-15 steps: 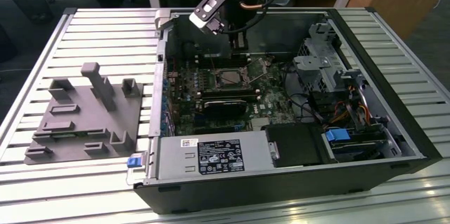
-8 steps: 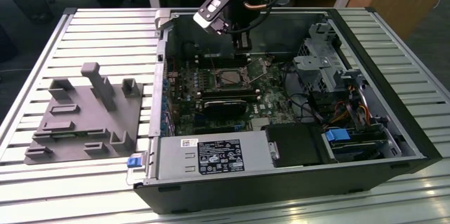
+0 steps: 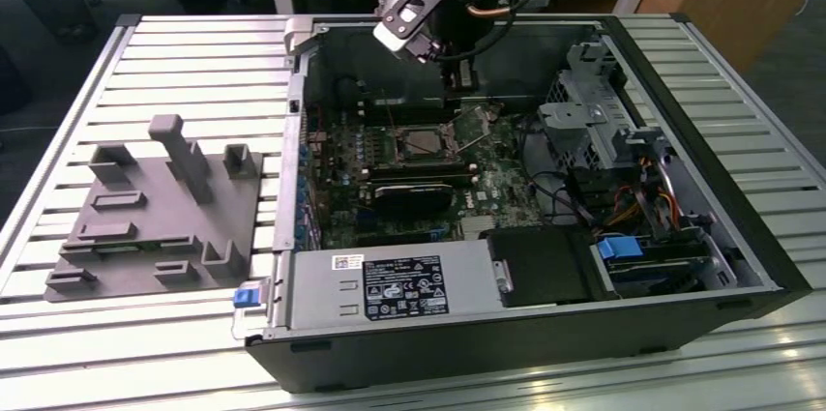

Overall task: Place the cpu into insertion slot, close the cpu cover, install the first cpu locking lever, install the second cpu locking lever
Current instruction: 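Close the cpu cover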

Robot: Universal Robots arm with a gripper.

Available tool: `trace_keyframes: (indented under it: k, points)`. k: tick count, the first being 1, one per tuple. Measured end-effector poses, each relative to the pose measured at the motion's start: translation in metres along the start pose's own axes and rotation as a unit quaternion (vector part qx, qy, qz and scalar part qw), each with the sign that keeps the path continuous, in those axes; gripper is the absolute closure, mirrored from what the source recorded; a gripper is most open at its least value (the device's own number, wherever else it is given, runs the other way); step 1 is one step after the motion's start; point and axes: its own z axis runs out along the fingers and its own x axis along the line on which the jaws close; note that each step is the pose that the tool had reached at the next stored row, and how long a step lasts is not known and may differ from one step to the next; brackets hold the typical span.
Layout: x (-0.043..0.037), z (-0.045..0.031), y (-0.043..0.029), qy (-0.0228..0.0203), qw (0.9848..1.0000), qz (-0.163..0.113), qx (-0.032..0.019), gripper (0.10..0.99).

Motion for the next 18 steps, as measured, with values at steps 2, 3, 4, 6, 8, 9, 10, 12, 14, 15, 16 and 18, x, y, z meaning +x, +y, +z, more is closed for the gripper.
trace_keyframes:
  k: [2, 3, 4, 6, 8, 9, 10, 12, 14, 15, 16, 18]
  points:
    - [0.0006, 0.0013, 0.0035, 0.0005, 1.0, -0.001, 0.0006, 0.98]
    - [0.001, 0.0023, 0.0047, 0.0006, 1.0, -0.002, 0.0008, 0.98]
    - [0.0016, 0.0035, 0.0061, 0.0006, 1.0, -0.002, 0.0011, 0.98]
    - [0.0031, 0.007, 0.0129, 0.0006, 1.0, -0.002, 0.003, 0.98]
    - [0.0041, 0.0095, 0.0181, 0.0005, 1.0, -0.002, 0.004, 0.98]
    - [0.0044, 0.0106, 0.0197, 0.0006, 1.0, -0.002, 0.0041, 0.98]
    - [0.0046, 0.0115, 0.0214, 0.0006, 1.0, -0.002, 0.0041, 0.98]
    - [0.0047, 0.0131, 0.0258, 0.0005, 1.0, -0.002, 0.0041, 0.98]
    - [0.0048, 0.0144, 0.0313, 0.0006, 1.0, -0.002, 0.0041, 0.98]
    - [0.0048, 0.015, 0.034, 0.0006, 1.0, -0.002, 0.0041, 0.98]
    - [0.0048, 0.0157, 0.0358, 0.0005, 1.0, -0.002, 0.0041, 0.98]
    - [0.0048, 0.0175, 0.0395, 0.0006, 1.0, -0.002, 0.0041, 0.98]
